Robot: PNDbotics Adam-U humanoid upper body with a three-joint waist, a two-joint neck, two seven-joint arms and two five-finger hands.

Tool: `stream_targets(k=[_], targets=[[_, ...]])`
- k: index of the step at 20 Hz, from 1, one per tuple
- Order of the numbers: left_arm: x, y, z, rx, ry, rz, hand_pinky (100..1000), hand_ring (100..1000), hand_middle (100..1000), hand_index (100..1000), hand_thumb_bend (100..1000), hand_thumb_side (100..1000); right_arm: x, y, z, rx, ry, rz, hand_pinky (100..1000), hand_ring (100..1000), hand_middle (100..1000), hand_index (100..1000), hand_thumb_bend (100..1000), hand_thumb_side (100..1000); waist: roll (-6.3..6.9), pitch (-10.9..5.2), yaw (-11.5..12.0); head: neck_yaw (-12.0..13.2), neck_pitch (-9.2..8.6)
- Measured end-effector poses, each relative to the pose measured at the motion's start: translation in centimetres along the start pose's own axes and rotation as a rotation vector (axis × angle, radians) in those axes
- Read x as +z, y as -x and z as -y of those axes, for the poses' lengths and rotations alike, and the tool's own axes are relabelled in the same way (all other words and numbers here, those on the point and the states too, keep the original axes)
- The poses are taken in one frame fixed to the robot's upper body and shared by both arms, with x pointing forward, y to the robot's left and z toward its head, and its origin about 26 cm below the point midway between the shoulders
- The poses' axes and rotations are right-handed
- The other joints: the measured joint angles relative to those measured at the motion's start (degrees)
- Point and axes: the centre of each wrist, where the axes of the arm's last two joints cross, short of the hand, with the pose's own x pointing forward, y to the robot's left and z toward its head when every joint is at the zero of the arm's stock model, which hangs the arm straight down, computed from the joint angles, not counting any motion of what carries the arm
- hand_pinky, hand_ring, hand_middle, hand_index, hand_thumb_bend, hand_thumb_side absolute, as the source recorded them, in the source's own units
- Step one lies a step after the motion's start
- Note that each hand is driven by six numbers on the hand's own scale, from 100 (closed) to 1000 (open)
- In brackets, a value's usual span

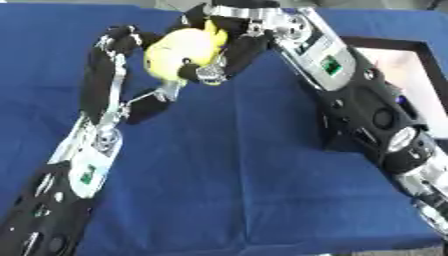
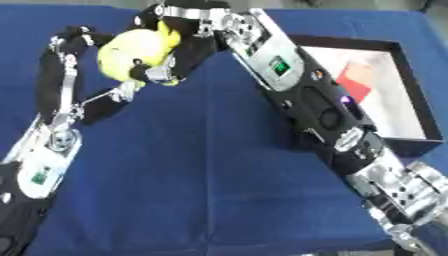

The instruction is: Pick up the objects with one hand, pass them to the other hand, and then place them into the box on the other side of the table.

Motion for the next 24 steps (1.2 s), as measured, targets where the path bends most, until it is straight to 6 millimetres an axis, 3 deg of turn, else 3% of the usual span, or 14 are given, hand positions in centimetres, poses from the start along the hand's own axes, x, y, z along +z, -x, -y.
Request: stream_targets(k=[12,18,20,24], targets=[[-0.04,-0.11,0.09,0.011,0.006,0.018,722,518,406,645,100,433,0.13,0.07,0.03,0.091,-0.004,0.077,861,1000,598,636,127,100,0.01,0.00,0.1,-0.1,-0.02],[-0.11,-0.34,0.30,0.022,0.004,0.019,736,551,452,695,100,279,0.17,0.13,0.03,0.100,0.001,0.086,857,993,568,617,100,100,0.08,0.00,0.1,-0.1,-0.01],[-0.12,-0.41,0.36,0.024,0.005,0.020,758,593,496,747,277,276,0.18,0.14,0.04,0.100,0.004,0.086,858,993,564,617,100,100,0.15,0.00,0.1,-0.1,-0.01],[-0.09,-0.45,0.42,0.026,0.008,0.019,777,643,557,825,386,312,0.21,0.16,0.04,0.097,0.010,0.082,855,990,558,616,100,100,0.16,0.00,0.0,-0.2,-0.01]])
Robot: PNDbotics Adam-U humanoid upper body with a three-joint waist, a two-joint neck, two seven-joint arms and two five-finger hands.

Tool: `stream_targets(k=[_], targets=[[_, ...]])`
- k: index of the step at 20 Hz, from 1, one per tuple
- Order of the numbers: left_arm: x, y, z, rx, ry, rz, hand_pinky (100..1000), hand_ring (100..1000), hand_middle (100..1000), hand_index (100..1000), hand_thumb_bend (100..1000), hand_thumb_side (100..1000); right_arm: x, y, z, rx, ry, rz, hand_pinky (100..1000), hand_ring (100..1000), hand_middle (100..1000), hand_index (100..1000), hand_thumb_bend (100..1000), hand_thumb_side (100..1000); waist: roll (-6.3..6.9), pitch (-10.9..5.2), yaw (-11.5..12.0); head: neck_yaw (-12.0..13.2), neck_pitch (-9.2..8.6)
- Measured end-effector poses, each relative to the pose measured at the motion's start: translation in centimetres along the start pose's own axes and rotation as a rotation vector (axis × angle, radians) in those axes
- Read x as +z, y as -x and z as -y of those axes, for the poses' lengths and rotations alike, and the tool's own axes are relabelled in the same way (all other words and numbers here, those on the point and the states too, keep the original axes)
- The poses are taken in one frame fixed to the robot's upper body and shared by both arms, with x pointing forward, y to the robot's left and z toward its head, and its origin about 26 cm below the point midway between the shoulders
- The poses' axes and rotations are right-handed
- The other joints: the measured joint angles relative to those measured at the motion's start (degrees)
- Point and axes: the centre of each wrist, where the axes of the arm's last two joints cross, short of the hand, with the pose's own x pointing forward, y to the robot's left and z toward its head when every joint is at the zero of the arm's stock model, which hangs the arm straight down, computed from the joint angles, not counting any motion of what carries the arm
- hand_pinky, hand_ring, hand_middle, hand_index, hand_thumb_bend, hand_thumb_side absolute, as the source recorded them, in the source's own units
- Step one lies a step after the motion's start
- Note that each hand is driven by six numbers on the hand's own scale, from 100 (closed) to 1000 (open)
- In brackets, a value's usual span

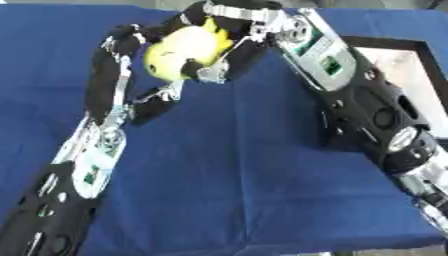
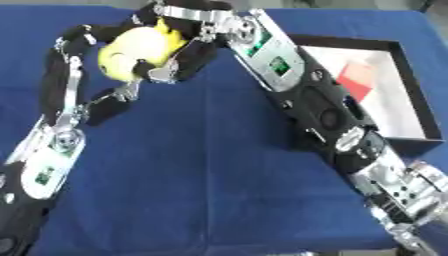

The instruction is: Pick up the objects with one hand, pass them to the other hand, and then place them into the box on the other side of the table.

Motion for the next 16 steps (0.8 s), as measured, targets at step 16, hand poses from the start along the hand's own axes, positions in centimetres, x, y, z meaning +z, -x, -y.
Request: stream_targets(k=[16], targets=[[0.07,0.05,0.07,0.009,0.011,-0.038,793,686,596,858,464,395,0.17,0.13,-0.10,-0.009,0.007,-0.016,841,967,528,597,100,100,0.19,0.00,-0.2,-0.3,0.00]])
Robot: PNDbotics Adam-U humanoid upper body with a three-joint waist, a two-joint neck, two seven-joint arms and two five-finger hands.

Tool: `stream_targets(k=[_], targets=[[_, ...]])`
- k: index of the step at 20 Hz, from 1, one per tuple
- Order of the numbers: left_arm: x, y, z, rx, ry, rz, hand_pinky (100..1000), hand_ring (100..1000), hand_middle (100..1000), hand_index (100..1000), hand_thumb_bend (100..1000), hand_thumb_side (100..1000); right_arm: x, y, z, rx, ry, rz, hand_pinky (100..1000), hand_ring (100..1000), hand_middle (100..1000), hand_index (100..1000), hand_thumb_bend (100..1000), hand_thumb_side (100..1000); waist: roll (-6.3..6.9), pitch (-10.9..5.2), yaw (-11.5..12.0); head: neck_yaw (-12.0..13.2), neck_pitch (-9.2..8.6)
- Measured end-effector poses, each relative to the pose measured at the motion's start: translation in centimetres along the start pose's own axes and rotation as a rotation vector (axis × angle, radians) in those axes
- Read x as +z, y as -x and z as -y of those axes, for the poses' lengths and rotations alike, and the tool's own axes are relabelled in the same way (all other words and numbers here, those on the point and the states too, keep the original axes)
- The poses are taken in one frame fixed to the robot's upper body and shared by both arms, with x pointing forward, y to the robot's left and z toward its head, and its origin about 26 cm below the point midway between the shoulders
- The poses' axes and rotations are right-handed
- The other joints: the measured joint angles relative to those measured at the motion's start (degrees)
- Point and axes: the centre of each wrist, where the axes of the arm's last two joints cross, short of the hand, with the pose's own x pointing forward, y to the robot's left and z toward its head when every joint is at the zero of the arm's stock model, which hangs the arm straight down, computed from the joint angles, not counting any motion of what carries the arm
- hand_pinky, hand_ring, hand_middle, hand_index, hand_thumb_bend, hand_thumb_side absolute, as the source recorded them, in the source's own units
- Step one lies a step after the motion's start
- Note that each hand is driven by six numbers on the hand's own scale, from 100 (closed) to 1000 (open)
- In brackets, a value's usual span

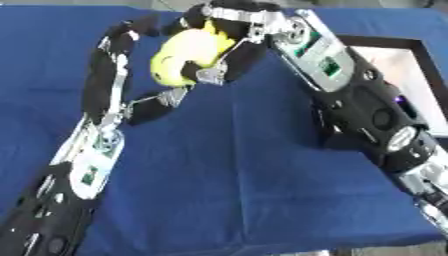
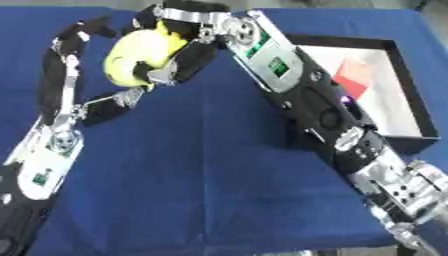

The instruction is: Pick up the objects with one hand, pass them to the other hand, and then place them into the box on the other side of the table.

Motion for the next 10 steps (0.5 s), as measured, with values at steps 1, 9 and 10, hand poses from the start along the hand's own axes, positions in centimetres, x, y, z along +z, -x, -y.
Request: stream_targets(k=[1,9,10], targets=[[0.00,0.00,0.00,0.000,0.001,0.000,800,699,607,865,537,399,0.01,0.00,0.00,-0.001,0.001,-0.001,839,965,528,596,100,100,0.00,0.00,0.0,0.0,0.00],[-0.27,-0.35,0.30,-0.008,0.045,0.043,809,710,616,866,597,409,0.65,0.08,0.55,-0.017,0.037,-0.018,843,965,529,596,100,100,0.34,0.00,-0.4,0.0,0.00],[-0.23,-0.33,0.33,-0.010,0.050,0.045,809,710,615,866,594,410,0.78,0.08,0.68,-0.020,0.043,-0.021,843,965,529,597,100,100,0.38,0.00,-0.5,0.0,0.00]])
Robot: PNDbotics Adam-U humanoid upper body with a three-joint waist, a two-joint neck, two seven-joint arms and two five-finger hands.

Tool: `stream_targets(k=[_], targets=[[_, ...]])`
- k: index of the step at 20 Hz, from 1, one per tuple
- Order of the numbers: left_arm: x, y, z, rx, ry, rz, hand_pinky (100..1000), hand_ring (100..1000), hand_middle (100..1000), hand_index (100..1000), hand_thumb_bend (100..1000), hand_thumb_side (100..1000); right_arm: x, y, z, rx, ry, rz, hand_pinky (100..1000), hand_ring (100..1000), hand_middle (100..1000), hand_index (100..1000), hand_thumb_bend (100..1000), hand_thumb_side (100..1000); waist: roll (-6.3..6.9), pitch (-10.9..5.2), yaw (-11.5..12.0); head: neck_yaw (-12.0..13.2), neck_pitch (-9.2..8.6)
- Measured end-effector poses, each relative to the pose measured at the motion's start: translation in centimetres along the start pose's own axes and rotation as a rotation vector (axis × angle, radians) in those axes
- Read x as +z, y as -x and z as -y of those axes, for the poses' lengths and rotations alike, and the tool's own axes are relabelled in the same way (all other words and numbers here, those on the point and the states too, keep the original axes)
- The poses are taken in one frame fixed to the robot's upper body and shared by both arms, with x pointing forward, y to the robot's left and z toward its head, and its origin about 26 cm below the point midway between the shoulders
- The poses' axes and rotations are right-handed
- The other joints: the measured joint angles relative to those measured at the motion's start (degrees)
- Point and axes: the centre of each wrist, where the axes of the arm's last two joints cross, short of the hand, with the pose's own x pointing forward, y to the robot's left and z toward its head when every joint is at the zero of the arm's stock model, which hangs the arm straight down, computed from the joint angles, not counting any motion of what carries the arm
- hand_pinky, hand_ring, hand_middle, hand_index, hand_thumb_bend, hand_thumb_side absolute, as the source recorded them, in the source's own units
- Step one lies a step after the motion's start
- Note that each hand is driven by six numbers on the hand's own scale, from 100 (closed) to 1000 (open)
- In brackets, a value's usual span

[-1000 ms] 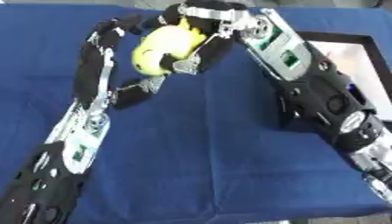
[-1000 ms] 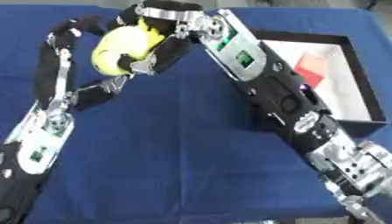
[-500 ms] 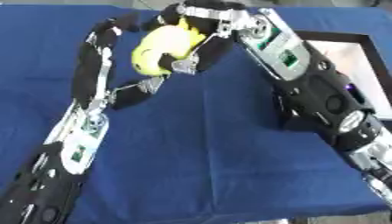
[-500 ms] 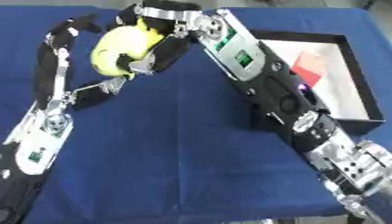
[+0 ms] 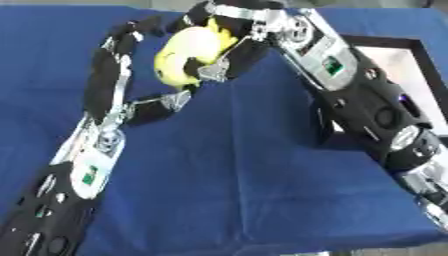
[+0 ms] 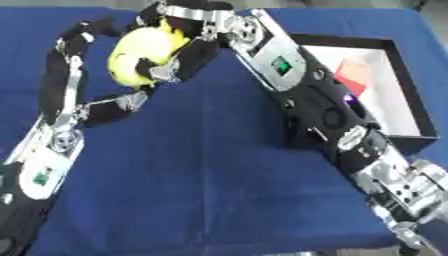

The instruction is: Pick up the objects with one hand, pass them to the other hand, and then place them into the box on the other side of the table.

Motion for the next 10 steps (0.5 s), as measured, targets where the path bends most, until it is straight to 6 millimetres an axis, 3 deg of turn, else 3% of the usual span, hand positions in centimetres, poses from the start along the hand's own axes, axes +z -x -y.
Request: stream_targets(k=[10], targets=[[0.2,0.1,0.1,-0.004,0.016,-0.004,814,717,621,873,585,432,1.5,0.1,1.2,0.001,0.065,-0.025,841,963,528,596,100,100,0.58,0.00,-1.3,0.0,0.00]])
